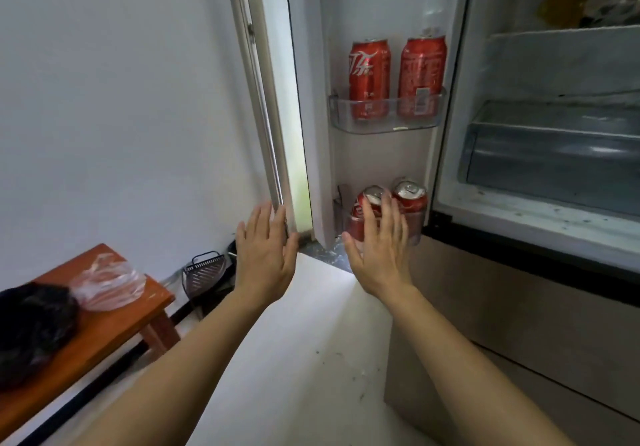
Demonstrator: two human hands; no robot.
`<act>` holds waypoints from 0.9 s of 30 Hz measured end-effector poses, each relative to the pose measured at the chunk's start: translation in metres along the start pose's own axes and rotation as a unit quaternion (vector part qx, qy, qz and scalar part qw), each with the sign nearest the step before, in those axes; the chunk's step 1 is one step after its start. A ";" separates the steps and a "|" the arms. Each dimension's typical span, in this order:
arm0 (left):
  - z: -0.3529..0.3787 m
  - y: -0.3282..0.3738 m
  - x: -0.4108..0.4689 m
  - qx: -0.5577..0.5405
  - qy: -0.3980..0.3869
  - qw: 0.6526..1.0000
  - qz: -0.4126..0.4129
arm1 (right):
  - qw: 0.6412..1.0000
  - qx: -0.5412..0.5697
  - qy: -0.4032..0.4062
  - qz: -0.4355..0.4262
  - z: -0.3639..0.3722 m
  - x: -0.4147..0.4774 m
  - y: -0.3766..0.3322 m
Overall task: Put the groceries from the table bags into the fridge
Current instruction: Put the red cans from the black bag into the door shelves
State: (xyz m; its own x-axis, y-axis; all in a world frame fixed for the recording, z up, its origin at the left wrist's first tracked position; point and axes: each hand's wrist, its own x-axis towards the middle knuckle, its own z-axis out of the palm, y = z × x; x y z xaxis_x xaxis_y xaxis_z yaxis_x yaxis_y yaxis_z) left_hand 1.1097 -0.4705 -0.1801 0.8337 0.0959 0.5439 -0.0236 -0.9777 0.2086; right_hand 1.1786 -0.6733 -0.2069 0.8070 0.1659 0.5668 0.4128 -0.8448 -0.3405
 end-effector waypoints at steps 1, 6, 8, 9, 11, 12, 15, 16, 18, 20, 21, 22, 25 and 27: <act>-0.004 -0.007 -0.009 0.033 -0.020 0.999 -0.007 | 1.000 -0.003 -0.005 0.004 0.003 -0.003 -0.006; -0.050 -0.062 -0.045 0.104 -0.050 0.992 -0.044 | 0.999 -0.026 -0.013 0.032 0.005 -0.012 -0.051; -0.073 -0.089 -0.060 0.108 -0.046 0.991 -0.066 | 0.999 -0.030 -0.009 0.043 0.006 -0.016 -0.073; -0.085 -0.104 -0.069 0.109 -0.043 0.990 -0.074 | 0.998 -0.025 -0.007 0.051 0.007 -0.019 -0.087; -0.112 -0.137 -0.090 0.106 -0.025 0.990 -0.084 | 0.998 -0.016 -0.003 0.063 0.010 -0.029 -0.123; -0.126 -0.155 -0.102 0.107 -0.018 0.990 -0.085 | 0.998 -0.012 -0.001 0.062 0.013 -0.036 -0.144; -0.166 -0.216 -0.141 0.126 -0.013 0.987 -0.093 | 0.999 0.017 0.001 0.030 0.034 -0.064 -0.221; -0.178 -0.237 -0.156 0.135 -0.015 0.986 -0.100 | 1.000 0.026 -0.005 0.012 0.044 -0.074 -0.249; -0.198 -0.281 -0.189 0.150 -0.023 0.981 -0.124 | 0.998 0.043 -0.027 -0.023 0.071 -0.096 -0.303; -0.214 -0.325 -0.226 0.159 -0.041 0.974 -0.157 | 0.995 0.056 -0.056 -0.059 0.098 -0.119 -0.357; -0.221 -0.346 -0.244 0.160 -0.046 0.971 -0.171 | 0.992 0.061 -0.073 -0.079 0.111 -0.129 -0.383; -0.228 -0.367 -0.261 0.163 -0.049 0.969 -0.182 | 0.989 0.064 -0.088 -0.099 0.123 -0.138 -0.409; -0.254 -0.430 -0.303 0.176 -0.048 0.957 -0.227 | 0.978 0.074 -0.122 -0.154 0.155 -0.157 -0.486; -0.268 -0.470 -0.329 0.171 -0.041 0.946 -0.274 | 0.967 0.081 -0.155 -0.187 0.177 -0.169 -0.534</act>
State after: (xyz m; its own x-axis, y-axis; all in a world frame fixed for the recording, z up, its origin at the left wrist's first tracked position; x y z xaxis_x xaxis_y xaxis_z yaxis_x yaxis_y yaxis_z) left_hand 0.6990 0.0078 -0.2393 0.7097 0.6037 0.3632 0.5917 -0.7906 0.1578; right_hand 0.8962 -0.1596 -0.2542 0.6659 0.6106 0.4285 0.7406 -0.6099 -0.2818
